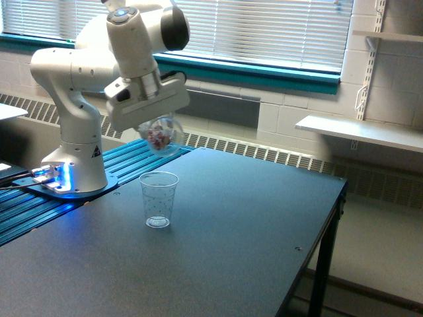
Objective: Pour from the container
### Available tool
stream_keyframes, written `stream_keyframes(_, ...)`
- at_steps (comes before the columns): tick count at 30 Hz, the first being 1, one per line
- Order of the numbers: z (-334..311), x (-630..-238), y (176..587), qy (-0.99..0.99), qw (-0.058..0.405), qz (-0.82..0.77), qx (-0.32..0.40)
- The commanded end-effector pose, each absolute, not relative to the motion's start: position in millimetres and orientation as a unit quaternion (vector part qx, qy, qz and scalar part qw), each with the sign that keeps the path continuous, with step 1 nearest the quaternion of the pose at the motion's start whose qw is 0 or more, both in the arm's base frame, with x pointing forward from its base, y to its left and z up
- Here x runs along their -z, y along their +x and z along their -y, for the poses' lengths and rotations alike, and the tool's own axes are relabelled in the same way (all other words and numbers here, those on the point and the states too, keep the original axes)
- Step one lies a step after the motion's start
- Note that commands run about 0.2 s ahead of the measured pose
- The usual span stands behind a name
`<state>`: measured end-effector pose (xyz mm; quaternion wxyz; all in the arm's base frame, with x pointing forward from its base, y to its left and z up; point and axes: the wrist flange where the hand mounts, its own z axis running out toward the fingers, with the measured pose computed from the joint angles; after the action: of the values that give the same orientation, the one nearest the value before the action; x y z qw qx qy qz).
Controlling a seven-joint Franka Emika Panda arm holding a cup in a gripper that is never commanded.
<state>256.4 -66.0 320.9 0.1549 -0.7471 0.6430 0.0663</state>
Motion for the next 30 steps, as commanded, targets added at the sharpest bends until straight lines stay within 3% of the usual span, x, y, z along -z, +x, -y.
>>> stream_keyframes(1, 88.8, -308.3, 229.7, -0.744, 0.142, -0.647, -0.093)
stream_keyframes(11, 104.2, -317.6, 204.4, -0.725, 0.134, -0.667, -0.108)
stream_keyframes(24, 129.0, -293.1, 200.2, -0.7, 0.143, -0.694, -0.089)
stream_keyframes(30, 96.7, -288.4, 225.5, -0.746, 0.139, -0.646, -0.082)
